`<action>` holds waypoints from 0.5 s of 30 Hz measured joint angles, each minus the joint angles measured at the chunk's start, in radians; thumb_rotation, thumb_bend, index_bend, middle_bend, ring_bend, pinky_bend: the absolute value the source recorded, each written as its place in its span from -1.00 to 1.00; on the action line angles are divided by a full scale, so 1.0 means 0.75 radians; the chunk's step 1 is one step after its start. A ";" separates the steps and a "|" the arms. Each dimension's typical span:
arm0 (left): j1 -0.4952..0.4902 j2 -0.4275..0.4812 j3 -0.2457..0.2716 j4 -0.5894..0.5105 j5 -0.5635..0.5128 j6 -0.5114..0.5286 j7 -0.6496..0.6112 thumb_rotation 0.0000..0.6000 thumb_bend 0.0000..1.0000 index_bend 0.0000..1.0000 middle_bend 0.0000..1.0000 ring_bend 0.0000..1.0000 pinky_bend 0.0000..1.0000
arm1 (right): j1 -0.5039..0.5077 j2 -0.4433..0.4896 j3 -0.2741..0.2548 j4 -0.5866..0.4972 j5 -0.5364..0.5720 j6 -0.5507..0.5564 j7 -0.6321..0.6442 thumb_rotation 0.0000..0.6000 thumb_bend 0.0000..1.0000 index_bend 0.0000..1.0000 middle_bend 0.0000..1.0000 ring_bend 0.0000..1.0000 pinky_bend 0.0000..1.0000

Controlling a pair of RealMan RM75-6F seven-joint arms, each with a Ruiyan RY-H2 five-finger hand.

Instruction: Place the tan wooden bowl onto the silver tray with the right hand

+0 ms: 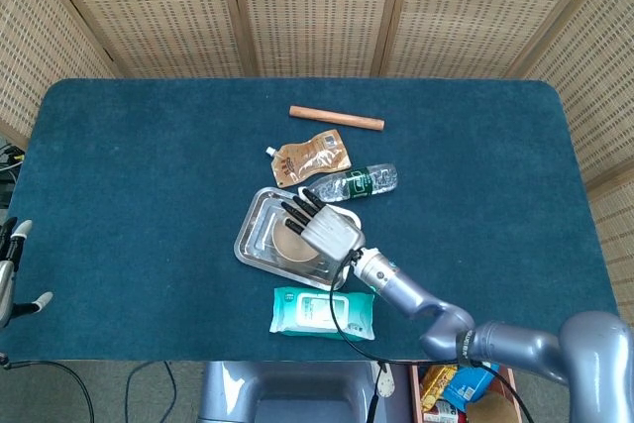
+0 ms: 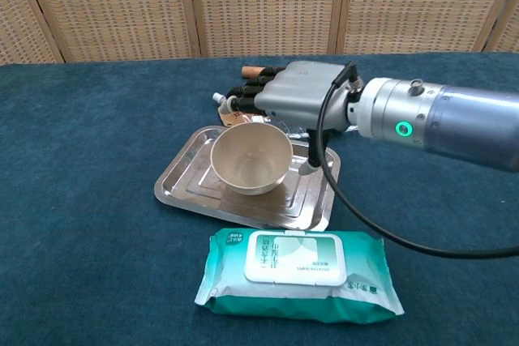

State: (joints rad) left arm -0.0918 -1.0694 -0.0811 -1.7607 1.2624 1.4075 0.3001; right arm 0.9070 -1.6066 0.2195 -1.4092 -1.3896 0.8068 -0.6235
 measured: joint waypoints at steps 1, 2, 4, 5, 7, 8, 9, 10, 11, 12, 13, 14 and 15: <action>-0.001 0.000 0.002 -0.001 0.002 -0.001 -0.001 1.00 -1.00 -1.00 -1.00 -1.00 -1.00 | -0.012 0.025 -0.002 -0.027 -0.007 0.027 0.003 1.00 -0.70 -1.00 -1.00 -1.00 -1.00; -0.001 0.001 0.004 -0.003 0.006 -0.002 -0.003 1.00 -1.00 -1.00 -1.00 -1.00 -1.00 | -0.025 0.052 -0.004 -0.054 -0.013 0.054 0.007 1.00 -0.71 -1.00 -1.00 -1.00 -1.00; 0.000 0.002 0.008 -0.005 0.015 0.001 -0.006 1.00 -1.00 -1.00 -1.00 -1.00 -1.00 | -0.068 0.123 -0.013 -0.112 -0.027 0.122 0.025 1.00 -0.81 -1.00 -1.00 -1.00 -1.00; 0.001 0.004 0.012 -0.008 0.025 0.003 -0.009 1.00 -1.00 -1.00 -1.00 -1.00 -1.00 | -0.102 0.167 -0.021 -0.141 -0.037 0.170 0.043 1.00 -0.90 -1.00 -1.00 -1.00 -1.00; 0.002 0.006 0.017 -0.011 0.039 0.007 -0.015 1.00 -1.00 -1.00 -1.00 -1.00 -1.00 | -0.159 0.235 -0.038 -0.176 -0.057 0.246 0.081 1.00 -0.99 -1.00 -1.00 -1.00 -1.00; 0.002 0.007 0.020 -0.012 0.050 0.010 -0.018 1.00 -1.00 -1.00 -1.00 -1.00 -1.00 | -0.190 0.267 -0.049 -0.187 -0.067 0.286 0.106 1.00 -1.00 -1.00 -1.00 -1.00 -1.00; 0.003 0.008 0.023 -0.013 0.060 0.013 -0.021 1.00 -1.00 -1.00 -1.00 -1.00 -1.00 | -0.237 0.308 -0.066 -0.195 -0.079 0.342 0.142 1.00 -1.00 -1.00 -1.00 -1.00 -1.00; 0.004 0.009 0.027 -0.014 0.072 0.017 -0.024 1.00 -1.00 -1.00 -1.00 -1.00 -1.00 | -0.274 0.336 -0.079 -0.196 -0.087 0.386 0.171 1.00 -1.00 -1.00 -1.00 -1.00 -1.00; 0.007 0.010 0.032 -0.016 0.089 0.023 -0.029 1.00 -1.00 -1.00 -1.00 -1.00 -1.00 | -0.313 0.358 -0.093 -0.195 -0.095 0.431 0.203 1.00 -1.00 -1.00 -1.00 -1.00 -1.00; 0.009 0.011 0.037 -0.017 0.103 0.030 -0.032 1.00 -1.00 -1.00 -1.00 -1.00 -1.00 | -0.353 0.374 -0.107 -0.193 -0.100 0.476 0.237 1.00 -1.00 -1.00 -1.00 -1.00 -1.00; 0.012 0.013 0.041 -0.019 0.117 0.038 -0.036 1.00 -1.00 -1.00 -1.00 -1.00 -1.00 | -0.408 0.392 -0.126 -0.190 -0.106 0.538 0.288 1.00 -1.00 -1.00 -1.00 -1.00 -1.00; 0.017 0.015 0.048 -0.022 0.137 0.050 -0.042 1.00 -1.00 -1.00 -1.00 -1.00 -1.00 | -0.448 0.403 -0.140 -0.188 -0.109 0.583 0.330 1.00 -1.00 -1.00 -1.00 -1.00 -1.00; 0.022 0.017 0.053 -0.024 0.152 0.060 -0.047 1.00 -1.00 -1.00 -1.00 -1.00 -1.00 | -0.483 0.413 -0.154 -0.184 -0.112 0.625 0.374 1.00 -1.00 -1.00 -1.00 -1.00 -1.00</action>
State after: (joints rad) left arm -0.0755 -1.0568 -0.0416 -1.7788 1.3767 1.4525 0.2651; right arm 0.5444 -1.2972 0.1038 -1.5474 -1.4740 1.2758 -0.3429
